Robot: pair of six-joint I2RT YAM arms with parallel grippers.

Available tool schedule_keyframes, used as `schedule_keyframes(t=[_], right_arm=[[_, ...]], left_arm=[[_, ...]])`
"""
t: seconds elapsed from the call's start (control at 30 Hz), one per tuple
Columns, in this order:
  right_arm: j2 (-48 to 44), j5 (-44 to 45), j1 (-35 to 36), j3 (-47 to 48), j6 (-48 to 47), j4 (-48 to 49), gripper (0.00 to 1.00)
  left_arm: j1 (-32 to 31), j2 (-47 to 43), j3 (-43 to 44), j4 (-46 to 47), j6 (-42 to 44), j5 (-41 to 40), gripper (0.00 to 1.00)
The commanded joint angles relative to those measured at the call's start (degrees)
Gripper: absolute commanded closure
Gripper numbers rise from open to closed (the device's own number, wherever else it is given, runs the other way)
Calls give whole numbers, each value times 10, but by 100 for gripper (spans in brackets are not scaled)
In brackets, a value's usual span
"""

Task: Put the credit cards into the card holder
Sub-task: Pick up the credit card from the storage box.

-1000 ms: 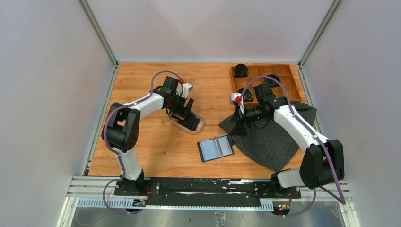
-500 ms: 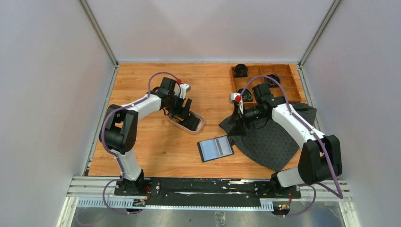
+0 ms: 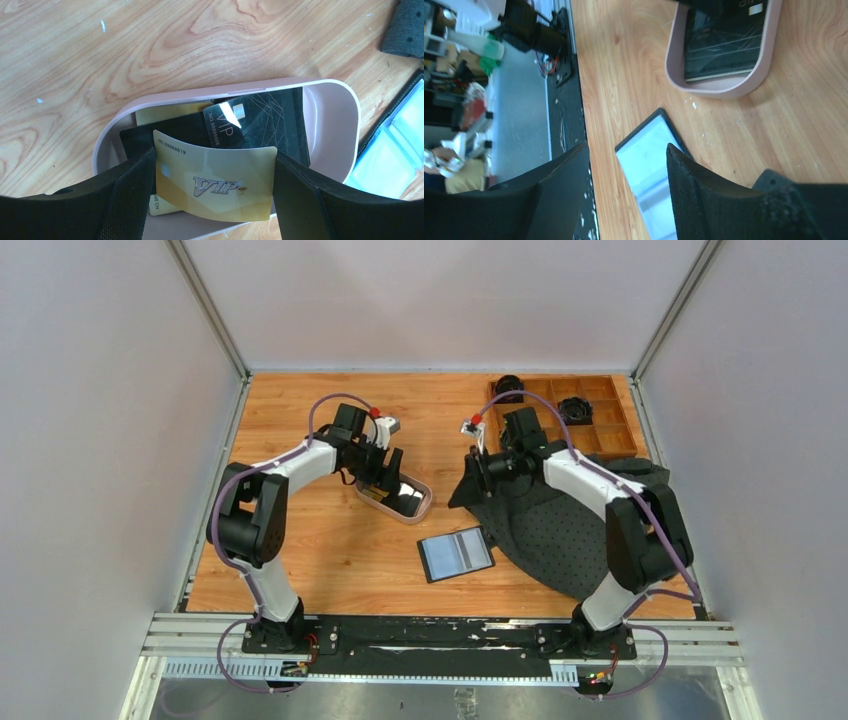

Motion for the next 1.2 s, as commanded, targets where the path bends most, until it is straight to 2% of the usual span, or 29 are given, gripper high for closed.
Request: schedule_keyframes(t=[0.0,0.07,0.23,0.43,0.53,0.77,1.17], right_arm=[[58,36,25,54,212,113,42],[90,51,29,82,277,128,49],[157,78,37,128,432,198,50],[212,149,50,181,510,202,54],[240,170,54,215,522,176,56],[298,180,66,274,522,114,55],[365,141,98,335,538,106,51]], left_arm=[[6,-8,-20,-17,-9,23,23],[7,-11,-23,-16,-7,29,22],[12,-15,-41,-2,-3,48,21],[17,-21,-49,4,-3,58,21],[18,-21,-50,4,-3,60,20],[20,-20,-51,6,-4,66,21],[23,-18,-51,7,-3,72,21]])
